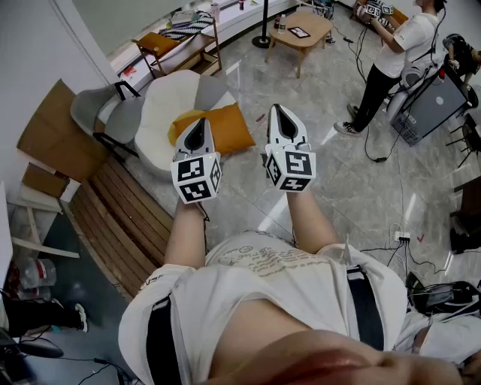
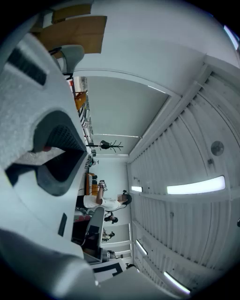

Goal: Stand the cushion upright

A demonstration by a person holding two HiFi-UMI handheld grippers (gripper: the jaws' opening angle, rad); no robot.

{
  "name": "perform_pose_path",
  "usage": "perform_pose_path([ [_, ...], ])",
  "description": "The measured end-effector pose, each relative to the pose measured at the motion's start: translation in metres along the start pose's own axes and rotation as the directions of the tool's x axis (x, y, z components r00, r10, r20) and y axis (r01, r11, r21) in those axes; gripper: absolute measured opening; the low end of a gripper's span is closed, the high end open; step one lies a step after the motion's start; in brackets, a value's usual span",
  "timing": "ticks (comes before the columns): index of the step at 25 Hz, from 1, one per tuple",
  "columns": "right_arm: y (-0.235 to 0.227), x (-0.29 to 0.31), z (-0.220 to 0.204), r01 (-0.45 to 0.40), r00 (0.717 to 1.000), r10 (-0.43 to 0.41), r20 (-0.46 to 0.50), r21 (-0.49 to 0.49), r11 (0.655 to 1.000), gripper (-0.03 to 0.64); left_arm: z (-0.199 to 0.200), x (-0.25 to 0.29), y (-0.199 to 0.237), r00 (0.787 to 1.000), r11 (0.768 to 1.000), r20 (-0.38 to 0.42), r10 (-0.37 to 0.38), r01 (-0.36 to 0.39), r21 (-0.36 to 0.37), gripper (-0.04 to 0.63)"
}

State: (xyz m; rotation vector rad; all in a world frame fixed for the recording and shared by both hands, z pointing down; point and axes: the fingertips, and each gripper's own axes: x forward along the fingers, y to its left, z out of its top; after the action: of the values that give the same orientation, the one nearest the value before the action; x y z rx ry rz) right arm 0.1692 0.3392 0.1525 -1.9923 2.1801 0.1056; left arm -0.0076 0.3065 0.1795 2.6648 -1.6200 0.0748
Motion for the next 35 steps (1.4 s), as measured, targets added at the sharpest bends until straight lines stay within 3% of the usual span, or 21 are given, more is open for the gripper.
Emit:
perform_pose_path([
  [18,-0.031,-0.015,-0.004,0.025,1.0,-0.025,-0.005,0.042,0.999,0.029,-0.01,0.007,-0.034,0.999,1.0,-0.045,-0.014,0.014,0.0,0.017],
  [35,-0.112,-0.048,-0.021,-0.013,0.999,0.017,-0.052,0.074,0.997,0.029,-0.02,0.026,-0.13,0.999,0.999,-0.047,-0.018,0.019,0.031,0.017],
])
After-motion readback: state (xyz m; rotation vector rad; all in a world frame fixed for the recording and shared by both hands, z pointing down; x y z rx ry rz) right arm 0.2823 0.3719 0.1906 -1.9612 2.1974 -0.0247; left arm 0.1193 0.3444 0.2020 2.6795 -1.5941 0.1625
